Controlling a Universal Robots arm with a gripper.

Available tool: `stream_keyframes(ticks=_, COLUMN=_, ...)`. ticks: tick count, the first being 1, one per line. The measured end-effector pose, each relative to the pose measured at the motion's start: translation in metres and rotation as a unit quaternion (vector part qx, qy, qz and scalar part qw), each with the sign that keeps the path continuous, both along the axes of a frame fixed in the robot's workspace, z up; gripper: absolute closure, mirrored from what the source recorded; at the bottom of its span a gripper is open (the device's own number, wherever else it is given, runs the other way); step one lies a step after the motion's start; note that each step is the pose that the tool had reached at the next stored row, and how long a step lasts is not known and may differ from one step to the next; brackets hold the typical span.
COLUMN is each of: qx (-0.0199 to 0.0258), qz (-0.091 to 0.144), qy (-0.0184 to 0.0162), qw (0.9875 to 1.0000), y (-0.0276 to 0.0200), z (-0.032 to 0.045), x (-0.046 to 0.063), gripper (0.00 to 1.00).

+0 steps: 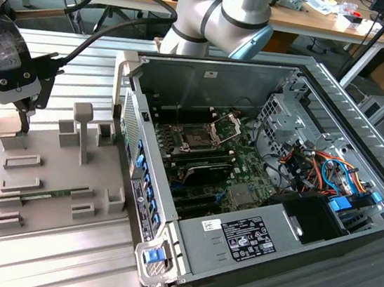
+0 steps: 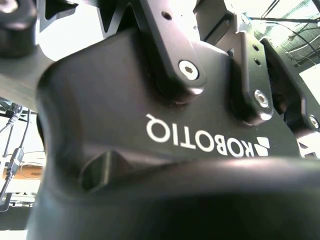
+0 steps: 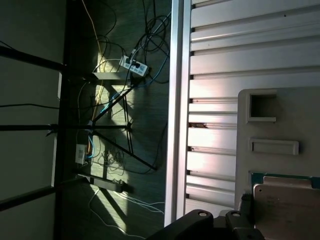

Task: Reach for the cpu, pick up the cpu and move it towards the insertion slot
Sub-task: 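Pick up the cpu and move it towards the insertion slot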

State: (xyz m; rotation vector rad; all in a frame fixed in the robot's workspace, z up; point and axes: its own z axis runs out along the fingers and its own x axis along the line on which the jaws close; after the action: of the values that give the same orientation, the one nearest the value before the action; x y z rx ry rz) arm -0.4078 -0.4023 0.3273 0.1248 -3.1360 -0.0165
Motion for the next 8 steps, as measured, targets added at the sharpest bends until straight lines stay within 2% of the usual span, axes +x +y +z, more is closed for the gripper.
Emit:
stream_keyframes(ticks=6, qx=0.0, qz=0.0, qy=0.0, qw=1.0, y=0.0, z=0.0011, x=0.0001, gripper=0.45)
stream_keyframes(ticks=8, qx=0.0, qz=0.0, qy=0.0, qw=1.0, y=0.0, z=0.0069, x=0.0004, gripper=0.45)
